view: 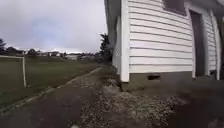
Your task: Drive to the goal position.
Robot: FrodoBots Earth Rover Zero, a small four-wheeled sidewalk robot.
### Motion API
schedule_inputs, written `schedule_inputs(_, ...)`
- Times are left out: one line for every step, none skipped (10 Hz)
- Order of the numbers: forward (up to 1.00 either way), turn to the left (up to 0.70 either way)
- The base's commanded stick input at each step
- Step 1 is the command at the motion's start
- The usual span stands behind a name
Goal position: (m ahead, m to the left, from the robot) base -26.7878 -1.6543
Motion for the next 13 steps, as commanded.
schedule_inputs(0.00, 0.70)
schedule_inputs(0.00, 0.70)
schedule_inputs(0.00, 0.70)
schedule_inputs(0.00, 0.70)
schedule_inputs(0.00, 0.70)
schedule_inputs(0.00, 0.70)
schedule_inputs(0.00, 0.70)
schedule_inputs(0.00, 0.70)
schedule_inputs(0.00, 0.70)
schedule_inputs(0.00, 0.70)
schedule_inputs(0.00, 0.70)
schedule_inputs(0.00, 0.70)
schedule_inputs(0.00, 0.70)
